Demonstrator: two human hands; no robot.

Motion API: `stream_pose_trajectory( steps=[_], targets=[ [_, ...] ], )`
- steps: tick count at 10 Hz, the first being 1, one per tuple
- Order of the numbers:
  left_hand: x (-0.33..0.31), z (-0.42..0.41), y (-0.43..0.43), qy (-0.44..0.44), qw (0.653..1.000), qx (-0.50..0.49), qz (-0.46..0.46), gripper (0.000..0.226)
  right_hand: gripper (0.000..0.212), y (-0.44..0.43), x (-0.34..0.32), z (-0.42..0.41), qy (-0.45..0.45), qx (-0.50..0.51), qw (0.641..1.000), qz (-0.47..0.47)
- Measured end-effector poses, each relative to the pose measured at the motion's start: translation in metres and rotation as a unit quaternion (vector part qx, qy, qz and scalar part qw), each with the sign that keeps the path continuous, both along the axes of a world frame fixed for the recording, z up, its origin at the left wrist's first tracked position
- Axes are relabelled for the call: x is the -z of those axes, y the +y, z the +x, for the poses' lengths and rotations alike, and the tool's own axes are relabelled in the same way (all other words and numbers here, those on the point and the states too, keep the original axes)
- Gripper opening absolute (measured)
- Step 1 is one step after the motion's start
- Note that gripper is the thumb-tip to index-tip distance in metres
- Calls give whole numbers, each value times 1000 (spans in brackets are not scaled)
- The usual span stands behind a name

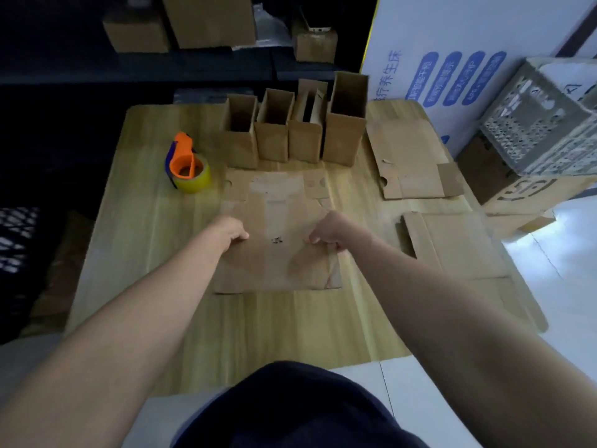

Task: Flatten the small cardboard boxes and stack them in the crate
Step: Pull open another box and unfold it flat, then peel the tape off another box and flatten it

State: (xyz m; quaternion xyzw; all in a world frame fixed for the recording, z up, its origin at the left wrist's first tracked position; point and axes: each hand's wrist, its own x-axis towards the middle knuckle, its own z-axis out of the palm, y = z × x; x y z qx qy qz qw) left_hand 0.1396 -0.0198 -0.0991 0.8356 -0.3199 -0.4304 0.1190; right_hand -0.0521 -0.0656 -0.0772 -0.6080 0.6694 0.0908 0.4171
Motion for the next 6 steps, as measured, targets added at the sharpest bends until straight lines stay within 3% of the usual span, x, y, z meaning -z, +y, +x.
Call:
stream_pose_trajectory(
  steps=[1, 2, 3, 4, 5, 6],
  targets=[
    [4, 68, 28, 19, 996, -84, -28, 45, 30, 14, 9, 59, -4, -98, 995, -22],
    [16, 109, 52, -11, 991, -134, -4, 47, 29, 35, 22, 105, -16, -169, 985, -27],
    [31, 135, 76, -61, 981, -185, 6, 47, 37, 53, 37, 132, -26, -150, 988, -8],
    [46, 144, 87, -97, 976, -194, 31, 73, 38, 62, 48, 142, -21, -163, 986, 19],
    [55, 137, 89, -173, 982, -70, 41, 90, 37, 61, 53, 143, -47, -111, 992, 41],
    [67, 125, 82, -191, 978, 81, 15, 92, 39, 51, 52, 138, -29, -129, 991, -7]
  ],
)
